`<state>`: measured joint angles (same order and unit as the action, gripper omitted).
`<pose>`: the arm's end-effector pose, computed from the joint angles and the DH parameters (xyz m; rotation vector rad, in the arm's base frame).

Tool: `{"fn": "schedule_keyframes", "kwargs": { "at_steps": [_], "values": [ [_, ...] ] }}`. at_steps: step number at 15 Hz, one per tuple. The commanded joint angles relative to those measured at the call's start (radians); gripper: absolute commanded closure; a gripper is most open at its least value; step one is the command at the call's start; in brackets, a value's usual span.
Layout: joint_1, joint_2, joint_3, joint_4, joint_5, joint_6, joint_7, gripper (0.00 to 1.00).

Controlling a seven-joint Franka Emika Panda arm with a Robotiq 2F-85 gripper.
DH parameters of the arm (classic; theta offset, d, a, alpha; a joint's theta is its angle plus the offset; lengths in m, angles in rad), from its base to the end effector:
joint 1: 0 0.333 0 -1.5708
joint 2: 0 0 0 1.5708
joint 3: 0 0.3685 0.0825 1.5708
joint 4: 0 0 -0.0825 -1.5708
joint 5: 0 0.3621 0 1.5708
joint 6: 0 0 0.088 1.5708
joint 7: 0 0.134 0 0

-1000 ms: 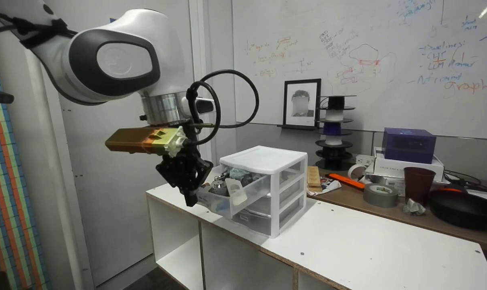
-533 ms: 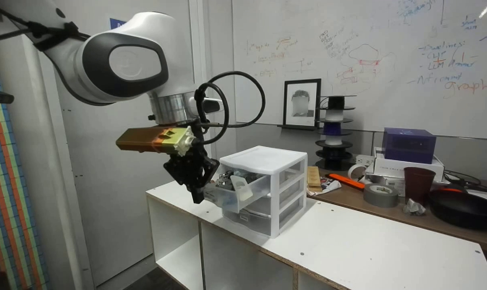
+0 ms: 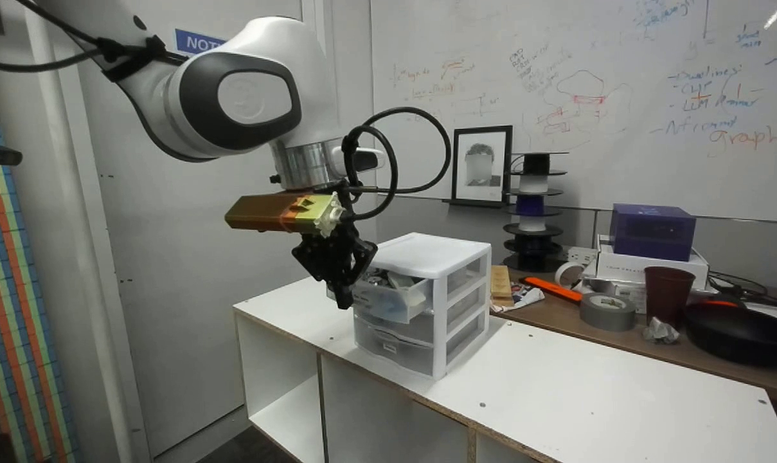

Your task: Put the gray object in the drawer then close the drawer

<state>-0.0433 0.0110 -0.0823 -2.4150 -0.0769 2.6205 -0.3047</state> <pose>0.4948 -0.0617 0.3670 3.0210 0.3676 0.2751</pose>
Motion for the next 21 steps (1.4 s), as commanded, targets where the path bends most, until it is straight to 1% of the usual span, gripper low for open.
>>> {"fn": "schedule_keyframes", "kwargs": {
  "at_steps": [1,10,12,14,15,16,18,19,20,21],
  "values": [
    [-0.015,0.067,0.002,0.093,-0.014,0.014,0.008,1.00],
    [-0.029,0.215,0.021,0.294,0.025,0.007,-0.002,1.00],
    [-0.030,0.228,0.024,0.317,0.021,-0.013,-0.001,1.00],
    [-0.030,0.205,0.028,0.315,0.021,-0.079,-0.012,1.00],
    [-0.032,0.175,0.033,0.301,0.026,-0.127,-0.035,0.98],
    [-0.033,0.151,0.035,0.291,0.027,-0.167,-0.052,0.73],
    [-0.032,0.100,0.037,0.272,0.017,-0.223,-0.083,0.70],
    [-0.032,0.067,0.037,0.254,0.017,-0.241,-0.094,0.64],
    [-0.031,0.035,0.039,0.243,0.025,-0.261,-0.108,0.55],
    [-0.026,0.001,0.040,0.234,0.029,-0.287,-0.114,0.48]
  ]
}}
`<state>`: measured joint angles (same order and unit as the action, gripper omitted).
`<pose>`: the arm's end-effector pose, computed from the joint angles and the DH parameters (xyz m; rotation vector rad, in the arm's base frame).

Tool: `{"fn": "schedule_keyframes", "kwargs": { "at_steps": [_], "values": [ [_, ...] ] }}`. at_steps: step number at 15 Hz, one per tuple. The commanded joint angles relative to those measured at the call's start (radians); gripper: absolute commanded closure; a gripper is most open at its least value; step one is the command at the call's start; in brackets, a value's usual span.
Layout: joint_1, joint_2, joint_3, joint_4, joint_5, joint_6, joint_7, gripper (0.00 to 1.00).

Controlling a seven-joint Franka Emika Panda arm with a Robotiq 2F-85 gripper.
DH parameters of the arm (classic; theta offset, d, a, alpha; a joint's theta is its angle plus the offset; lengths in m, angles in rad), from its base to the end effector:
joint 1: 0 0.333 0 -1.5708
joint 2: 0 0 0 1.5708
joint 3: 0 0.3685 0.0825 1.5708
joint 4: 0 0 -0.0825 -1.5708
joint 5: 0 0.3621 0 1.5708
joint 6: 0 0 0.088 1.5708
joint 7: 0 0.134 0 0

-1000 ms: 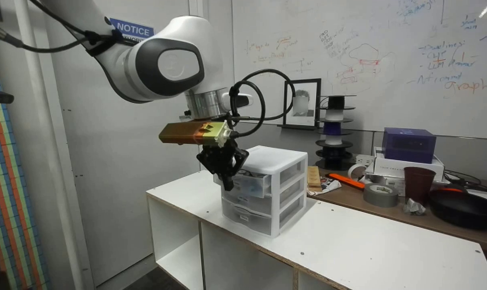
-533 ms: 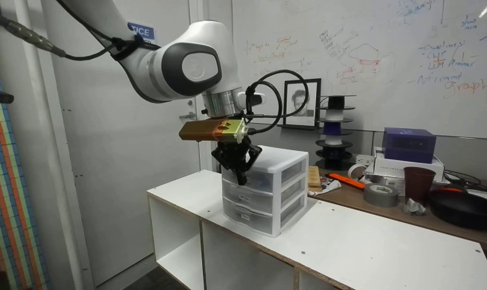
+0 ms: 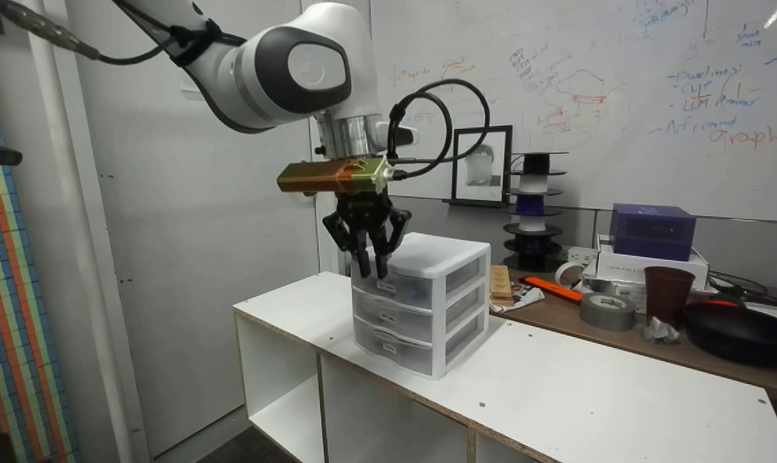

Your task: Put the gray object in the drawer then close the drawer

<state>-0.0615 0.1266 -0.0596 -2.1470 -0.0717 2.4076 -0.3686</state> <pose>0.5589 -0.0690 0.3962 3.0129 0.4531 0.1766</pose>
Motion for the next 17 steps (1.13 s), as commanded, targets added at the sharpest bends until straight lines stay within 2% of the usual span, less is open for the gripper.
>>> {"fn": "schedule_keyframes", "kwargs": {
  "at_steps": [1,6,10,13,14,17],
  "values": [
    [-0.002,-0.149,0.019,-0.041,0.026,-0.095,-0.051,0.41],
    [0.025,-0.266,0.020,-0.042,0.035,-0.155,-0.011,0.02],
    [0.042,-0.319,0.020,-0.026,0.056,-0.218,0.065,0.00],
    [0.061,-0.365,0.017,-0.017,0.128,-0.313,0.073,0.00],
    [0.051,-0.317,0.013,-0.018,0.082,-0.254,0.056,0.00],
    [0.060,-0.348,0.013,-0.018,0.103,-0.298,0.064,0.00]
  ]
}}
